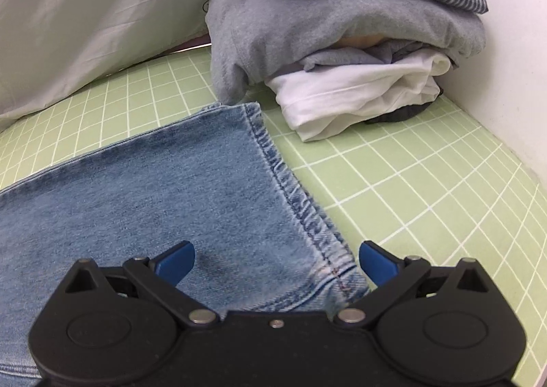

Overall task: Fold clothes
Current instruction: 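Lay the waistband end over the jeans legs and open the left gripper, then grasp the leg hems with the right gripper and fold them over the waistband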

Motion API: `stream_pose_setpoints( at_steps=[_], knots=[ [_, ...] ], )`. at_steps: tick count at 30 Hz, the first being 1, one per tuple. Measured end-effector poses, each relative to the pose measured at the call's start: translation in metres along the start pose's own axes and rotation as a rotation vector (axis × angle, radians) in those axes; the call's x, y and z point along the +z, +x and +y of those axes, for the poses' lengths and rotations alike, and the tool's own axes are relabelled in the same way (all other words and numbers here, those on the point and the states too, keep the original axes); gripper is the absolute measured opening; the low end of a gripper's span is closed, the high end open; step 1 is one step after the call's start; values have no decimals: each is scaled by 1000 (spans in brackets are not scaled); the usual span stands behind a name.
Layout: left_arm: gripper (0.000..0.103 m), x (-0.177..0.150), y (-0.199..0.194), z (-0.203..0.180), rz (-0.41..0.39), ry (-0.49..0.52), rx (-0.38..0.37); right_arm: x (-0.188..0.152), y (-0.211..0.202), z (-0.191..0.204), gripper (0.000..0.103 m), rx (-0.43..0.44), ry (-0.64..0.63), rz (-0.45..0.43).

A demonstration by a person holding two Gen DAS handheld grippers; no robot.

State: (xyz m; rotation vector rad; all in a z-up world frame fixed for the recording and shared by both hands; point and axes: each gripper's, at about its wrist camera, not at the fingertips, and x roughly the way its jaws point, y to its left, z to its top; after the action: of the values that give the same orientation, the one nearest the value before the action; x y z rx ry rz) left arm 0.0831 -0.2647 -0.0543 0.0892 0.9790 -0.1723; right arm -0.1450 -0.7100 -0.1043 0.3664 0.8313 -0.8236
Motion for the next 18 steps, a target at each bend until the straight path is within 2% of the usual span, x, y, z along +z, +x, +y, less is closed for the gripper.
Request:
stream_pose_setpoints(
  at_steps=[3,6,8,14,16,17,18],
  knots=[
    [96,-7,22,19,74,-54,42,-1,9,-1,103,28,16,22],
    [101,-18,35,24,102,-28,101,-2,14,-2,103,29,39,30],
    [103,-22,38,26,90,-46,105,-2,15,-2,103,26,47,33],
    [103,-24,55,30,120,-102,91,1,15,2,102,15,63,71],
    [103,-25,57,34,120,-119,75,4,11,5,89,33,48,83],
    [103,-26,57,35,116,-125,68,5,9,7,75,46,36,85],
    [103,-27,57,36,112,-130,62,7,6,9,53,69,24,85]
  ],
)
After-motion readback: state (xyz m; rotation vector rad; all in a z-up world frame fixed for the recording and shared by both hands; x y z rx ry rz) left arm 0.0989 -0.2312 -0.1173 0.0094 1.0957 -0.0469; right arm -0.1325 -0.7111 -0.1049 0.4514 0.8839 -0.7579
